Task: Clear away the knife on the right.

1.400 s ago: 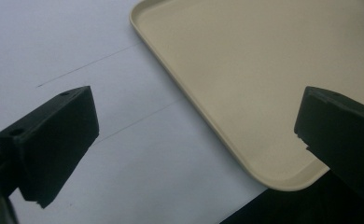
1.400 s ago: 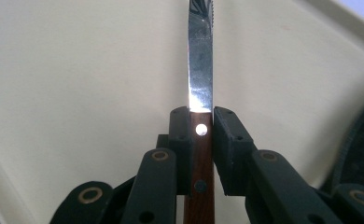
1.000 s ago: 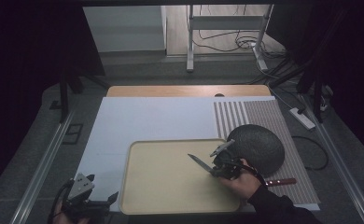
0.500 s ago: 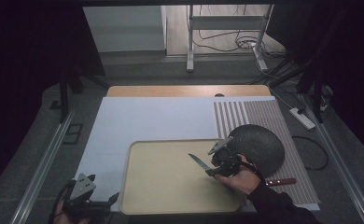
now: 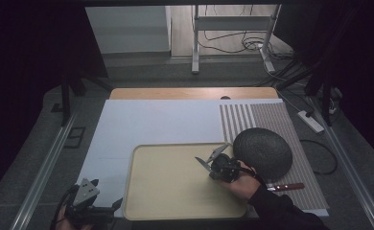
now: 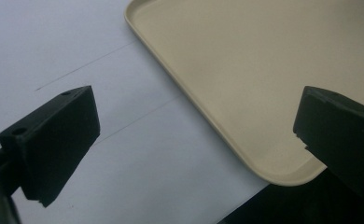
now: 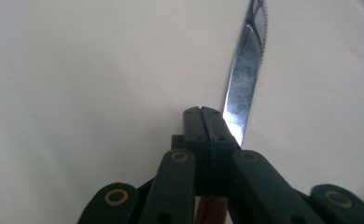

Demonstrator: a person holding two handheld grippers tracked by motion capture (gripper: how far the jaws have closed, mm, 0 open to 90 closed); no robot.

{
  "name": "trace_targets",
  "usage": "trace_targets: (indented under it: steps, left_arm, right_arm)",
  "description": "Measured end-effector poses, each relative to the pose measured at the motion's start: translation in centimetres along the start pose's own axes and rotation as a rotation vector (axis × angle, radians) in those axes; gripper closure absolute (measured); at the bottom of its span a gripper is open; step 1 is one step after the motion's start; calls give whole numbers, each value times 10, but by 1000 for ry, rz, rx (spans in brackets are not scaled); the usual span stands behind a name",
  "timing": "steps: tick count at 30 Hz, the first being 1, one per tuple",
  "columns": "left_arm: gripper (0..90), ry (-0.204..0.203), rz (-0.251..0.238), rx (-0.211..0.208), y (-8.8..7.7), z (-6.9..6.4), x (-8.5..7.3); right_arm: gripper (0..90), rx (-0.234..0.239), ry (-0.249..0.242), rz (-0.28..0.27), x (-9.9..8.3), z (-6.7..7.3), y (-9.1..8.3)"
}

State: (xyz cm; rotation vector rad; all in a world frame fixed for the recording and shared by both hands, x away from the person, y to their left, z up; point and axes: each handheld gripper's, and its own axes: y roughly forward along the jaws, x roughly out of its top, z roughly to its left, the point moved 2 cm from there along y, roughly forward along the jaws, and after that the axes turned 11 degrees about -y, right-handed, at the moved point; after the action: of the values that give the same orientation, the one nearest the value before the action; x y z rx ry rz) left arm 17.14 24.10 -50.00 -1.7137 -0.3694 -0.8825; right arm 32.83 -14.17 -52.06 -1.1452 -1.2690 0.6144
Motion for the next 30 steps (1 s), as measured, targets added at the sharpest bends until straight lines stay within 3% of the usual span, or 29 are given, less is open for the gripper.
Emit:
trace_targets:
  steps: [13,20,24,30]
  left_arm:
    - [5,4,0,1,0,-1,0]
    - [5,5,1,2,0,-1,0]
    - [5,-1,-2,0,0,0,0]
    - [4,-22,-9,-10,-1,2,0]
  right_arm:
    - [892,-27,158,20,-40,-24,-19]
    - [888,-22,181,22,-45,-29,-22]
    - [820,-20,178,19,-44,-27,-22]
    - [727,-27,192,-27,-42,-29,-26]
